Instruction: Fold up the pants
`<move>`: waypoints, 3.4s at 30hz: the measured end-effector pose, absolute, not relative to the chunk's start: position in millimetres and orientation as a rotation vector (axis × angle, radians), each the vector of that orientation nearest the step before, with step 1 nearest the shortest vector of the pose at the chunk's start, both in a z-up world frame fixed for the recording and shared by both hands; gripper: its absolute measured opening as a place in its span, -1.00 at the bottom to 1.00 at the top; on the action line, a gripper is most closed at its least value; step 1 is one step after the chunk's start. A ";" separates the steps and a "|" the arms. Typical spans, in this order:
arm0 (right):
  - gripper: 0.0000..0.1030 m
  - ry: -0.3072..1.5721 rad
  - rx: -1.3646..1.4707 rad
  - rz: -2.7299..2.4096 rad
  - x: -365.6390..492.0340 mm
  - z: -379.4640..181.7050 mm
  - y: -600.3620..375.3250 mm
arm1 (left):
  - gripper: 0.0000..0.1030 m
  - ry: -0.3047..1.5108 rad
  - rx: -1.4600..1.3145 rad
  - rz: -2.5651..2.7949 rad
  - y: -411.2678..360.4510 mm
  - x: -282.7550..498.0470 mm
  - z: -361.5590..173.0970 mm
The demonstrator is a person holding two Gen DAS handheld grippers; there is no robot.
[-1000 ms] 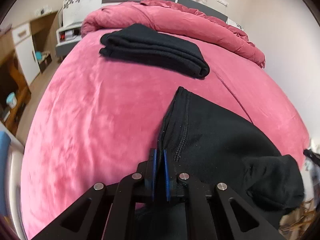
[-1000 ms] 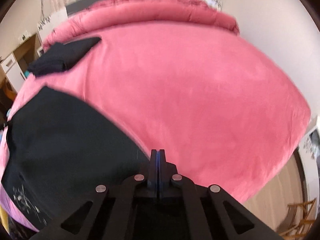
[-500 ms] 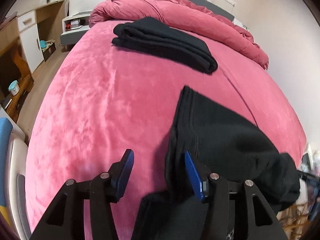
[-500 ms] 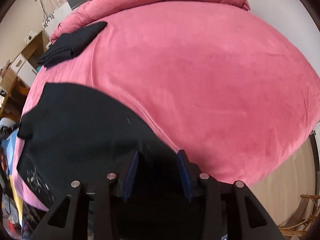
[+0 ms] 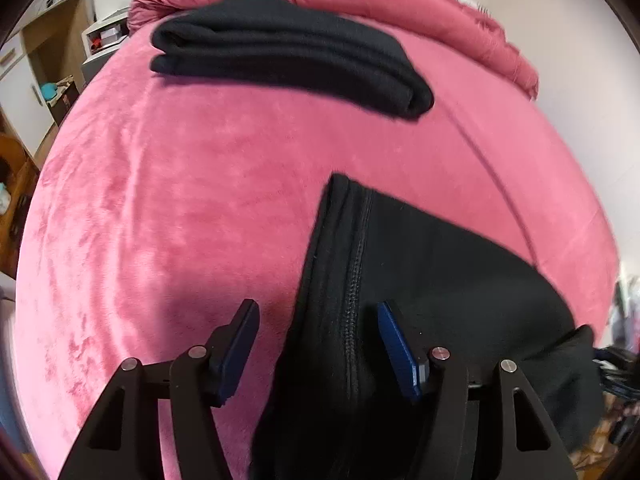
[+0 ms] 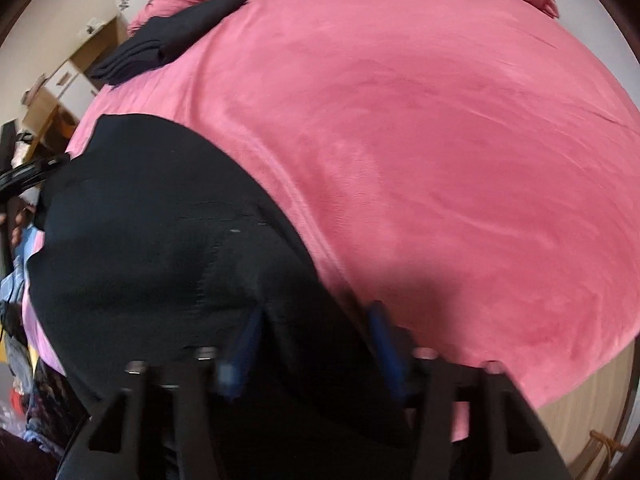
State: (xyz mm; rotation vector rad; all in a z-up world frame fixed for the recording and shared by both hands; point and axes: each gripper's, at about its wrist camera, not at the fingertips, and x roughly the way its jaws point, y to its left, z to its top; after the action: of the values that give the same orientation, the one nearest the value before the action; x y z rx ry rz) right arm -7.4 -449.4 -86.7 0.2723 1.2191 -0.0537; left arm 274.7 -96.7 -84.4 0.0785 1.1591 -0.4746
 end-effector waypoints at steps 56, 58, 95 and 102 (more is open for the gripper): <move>0.25 1.122 0.417 -0.328 -45.1 -52.2 -491.8 | 0.15 1.093 -0.172 -0.305 65.4 117.3 -57.7; 0.25 1.131 0.433 -0.355 -53.2 -67.5 -495.3 | 0.23 1.096 -0.140 -0.289 54.6 110.8 -58.5; -0.26 1.166 -0.404 -0.810 93.5 5.1 -541.0 | 0.30 1.032 -0.059 -0.242 65.3 73.4 -57.0; -0.18 1.203 -0.201 -0.621 35.8 -27.5 -523.9 | 0.50 1.014 0.016 -0.335 49.8 90.5 -54.2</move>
State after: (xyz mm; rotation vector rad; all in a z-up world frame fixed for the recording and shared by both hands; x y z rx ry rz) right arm 35.8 -523.9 -27.5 -0.2013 1.2032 -0.6213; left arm 90.5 49.8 -54.2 0.0158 1.0139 -0.3350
